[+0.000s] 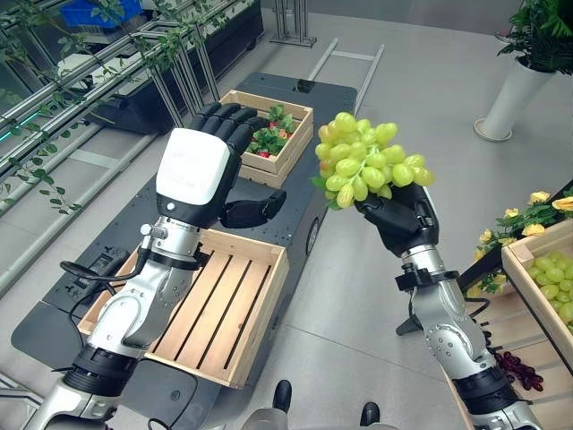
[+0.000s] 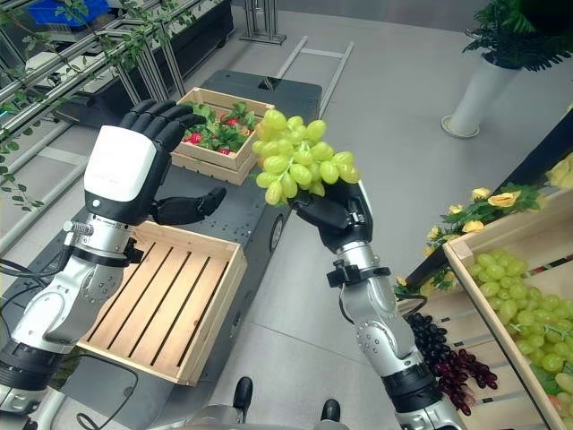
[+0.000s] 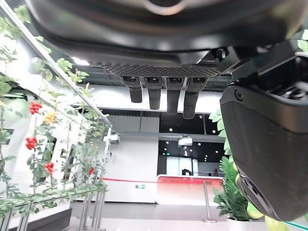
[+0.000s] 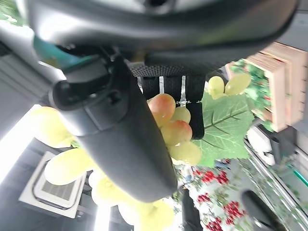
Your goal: Pick up the fruits from the basket on one side to the basket on the other side
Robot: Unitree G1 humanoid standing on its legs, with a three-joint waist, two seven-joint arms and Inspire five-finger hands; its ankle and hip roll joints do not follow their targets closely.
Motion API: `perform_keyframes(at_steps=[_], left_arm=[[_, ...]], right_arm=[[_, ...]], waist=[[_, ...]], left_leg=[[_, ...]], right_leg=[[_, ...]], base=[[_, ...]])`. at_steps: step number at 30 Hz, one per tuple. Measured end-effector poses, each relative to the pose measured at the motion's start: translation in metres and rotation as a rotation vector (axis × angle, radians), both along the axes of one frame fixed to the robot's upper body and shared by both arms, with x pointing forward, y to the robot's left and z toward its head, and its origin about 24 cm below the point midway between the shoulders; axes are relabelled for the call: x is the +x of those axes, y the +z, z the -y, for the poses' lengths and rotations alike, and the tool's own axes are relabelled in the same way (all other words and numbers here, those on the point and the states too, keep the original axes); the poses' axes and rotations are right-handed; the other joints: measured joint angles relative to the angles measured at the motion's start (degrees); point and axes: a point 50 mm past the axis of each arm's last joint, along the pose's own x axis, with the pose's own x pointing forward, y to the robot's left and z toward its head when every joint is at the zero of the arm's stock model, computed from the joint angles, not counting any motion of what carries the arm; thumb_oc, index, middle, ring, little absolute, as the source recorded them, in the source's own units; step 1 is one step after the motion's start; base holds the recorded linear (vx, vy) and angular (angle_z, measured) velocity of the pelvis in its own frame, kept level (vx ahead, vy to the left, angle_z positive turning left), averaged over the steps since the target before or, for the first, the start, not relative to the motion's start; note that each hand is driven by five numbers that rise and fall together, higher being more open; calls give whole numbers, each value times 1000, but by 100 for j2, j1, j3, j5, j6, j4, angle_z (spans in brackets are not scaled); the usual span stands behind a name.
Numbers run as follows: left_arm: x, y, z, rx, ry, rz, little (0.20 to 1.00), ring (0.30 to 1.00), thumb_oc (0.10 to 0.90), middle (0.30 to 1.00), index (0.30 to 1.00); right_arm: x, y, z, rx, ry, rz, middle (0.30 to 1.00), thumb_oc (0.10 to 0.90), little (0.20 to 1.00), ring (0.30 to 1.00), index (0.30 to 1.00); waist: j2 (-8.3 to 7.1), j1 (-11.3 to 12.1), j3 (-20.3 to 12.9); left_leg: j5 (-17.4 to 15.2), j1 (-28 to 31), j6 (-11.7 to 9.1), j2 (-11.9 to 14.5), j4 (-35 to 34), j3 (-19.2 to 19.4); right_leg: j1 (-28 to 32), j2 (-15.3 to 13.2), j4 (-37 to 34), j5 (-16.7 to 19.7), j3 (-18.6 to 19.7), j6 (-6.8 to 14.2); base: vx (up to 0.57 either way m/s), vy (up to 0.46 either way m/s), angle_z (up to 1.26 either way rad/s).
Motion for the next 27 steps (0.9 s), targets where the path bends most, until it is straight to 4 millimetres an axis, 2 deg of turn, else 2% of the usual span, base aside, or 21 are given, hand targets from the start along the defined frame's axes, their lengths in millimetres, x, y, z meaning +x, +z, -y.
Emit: perform_keyframes(at_steps=[3,9,14,18,23,27], left_arm=[[1,-4,-3,-12,23,-13,900,900,800,900,900],[-2,-15,-13,-157,45,-32,900,900,800,900,900],[-2,-20,-6,-345,-8,-51,900,900,800,900,900],[-3,-23,3,-516,-107,-75,900,900,800,900,900],[-1,-30,10,-785,-209,-164,900,900,800,900,900],[-1,-35,20,-887,-294,-235,900,900,800,900,900]], right_arm=[[0,0,0,33,9,-8,300,400,300,300,300],[0,0,0,33,7,-4,300,400,300,300,300],[0,0,0,33,7,-4,300,400,300,300,300],[-1,-1,0,38,7,-7,300,400,300,300,300],[-1,-1,-3,63,12,-10,300,400,300,300,300],[-1,-1,-4,68,13,-9,300,400,300,300,300]], waist=[[0,1,0],[-1,-64,0],[-2,-57,-1],[-24,-151,-13],[-140,-391,-75],[-313,-477,-154]], left_leg=[[-9,31,-7,1,0,55],[-30,75,-12,10,1,99],[-74,158,-3,12,1,241],[-129,242,6,18,0,445],[-206,346,18,15,0,712],[-272,409,25,3,-2,824]], right_leg=[[1,9,0,2,58,0],[1,17,-1,3,115,1],[-2,18,-1,9,276,8],[-68,26,1,37,548,39],[-151,31,3,87,845,53],[-242,36,5,140,1073,64]], base=[[7,19,-9],[5,19,-4],[5,44,-16],[2,86,-31],[-22,122,-31],[-49,184,-36]])
